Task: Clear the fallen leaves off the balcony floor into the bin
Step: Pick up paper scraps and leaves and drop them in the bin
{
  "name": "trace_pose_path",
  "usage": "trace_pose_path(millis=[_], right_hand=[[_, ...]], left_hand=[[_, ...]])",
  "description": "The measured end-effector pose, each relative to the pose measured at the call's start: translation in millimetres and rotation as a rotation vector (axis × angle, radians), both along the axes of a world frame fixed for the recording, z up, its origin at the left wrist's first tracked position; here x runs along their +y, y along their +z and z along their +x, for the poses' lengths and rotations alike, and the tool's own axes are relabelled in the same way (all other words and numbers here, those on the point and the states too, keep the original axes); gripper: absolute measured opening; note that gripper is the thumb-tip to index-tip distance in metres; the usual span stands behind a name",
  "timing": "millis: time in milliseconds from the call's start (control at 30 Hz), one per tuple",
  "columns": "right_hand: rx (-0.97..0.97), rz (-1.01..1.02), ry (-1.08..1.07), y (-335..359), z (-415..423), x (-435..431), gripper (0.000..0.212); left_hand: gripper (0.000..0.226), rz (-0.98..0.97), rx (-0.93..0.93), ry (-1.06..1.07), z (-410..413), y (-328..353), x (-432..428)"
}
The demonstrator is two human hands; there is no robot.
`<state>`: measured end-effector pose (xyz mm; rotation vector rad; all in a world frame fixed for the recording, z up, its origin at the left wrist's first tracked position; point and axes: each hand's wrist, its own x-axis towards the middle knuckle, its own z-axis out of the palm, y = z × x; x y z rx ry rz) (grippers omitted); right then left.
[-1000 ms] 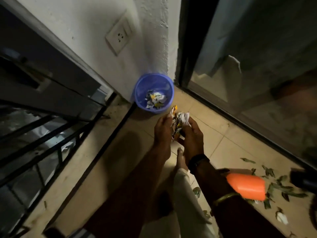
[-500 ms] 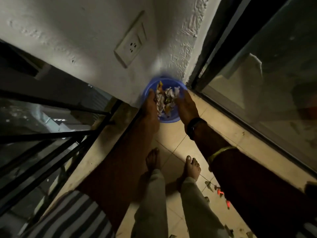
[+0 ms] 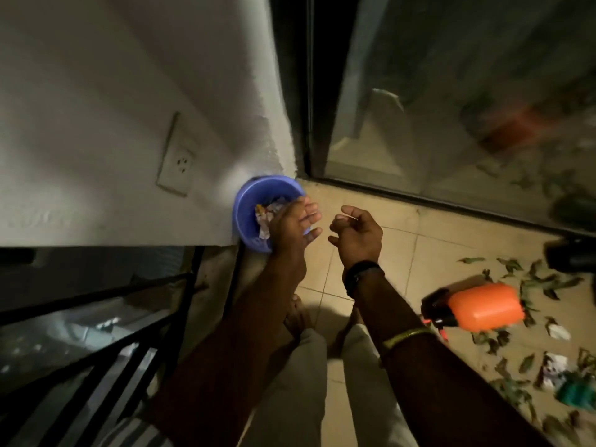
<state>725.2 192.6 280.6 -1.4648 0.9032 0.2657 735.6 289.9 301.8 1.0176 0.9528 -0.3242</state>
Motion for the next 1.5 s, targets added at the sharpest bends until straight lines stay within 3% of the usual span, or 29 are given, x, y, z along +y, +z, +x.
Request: trace_pose_path(millis=[233,633,933,1100,1267,1500], right_hand=[[-0.053,0.013,-0.399,24.3,-42.4,-103.6,0.024],[-0.062,-0.072,-0.836,38.9,-186.9,-342.4,0.017],[0.006,-0.112,-1.012,37.1,-304.8,-509.3,0.017],[0.057,-0.147,-1.111,26.0,-343.4,-573.1,0.020],[0.048,-0.165,-1.177,21.7,-364.5,-618.2,0.019],[0.132,-0.208,-1.157,-68.5,-383.5,-676.9,0.024]], left_hand=[[0.009,0.146,0.002,-0.346,-23.8,16.5,-114.4],[0.014,0.111,-0.018,-0.753,-132.3,10.9,-368.3],[0.011,0.117,-0.041,-1.005,-234.0,10.4,-559.7],[0.023,0.095,-0.052,-1.166,-266.5,9.8,-626.6],[0.013,0.086,0.007,-1.237,-280.9,13.2,-674.2],[0.018,0.104,0.005,-1.301,-297.2,-55.1,-728.3]])
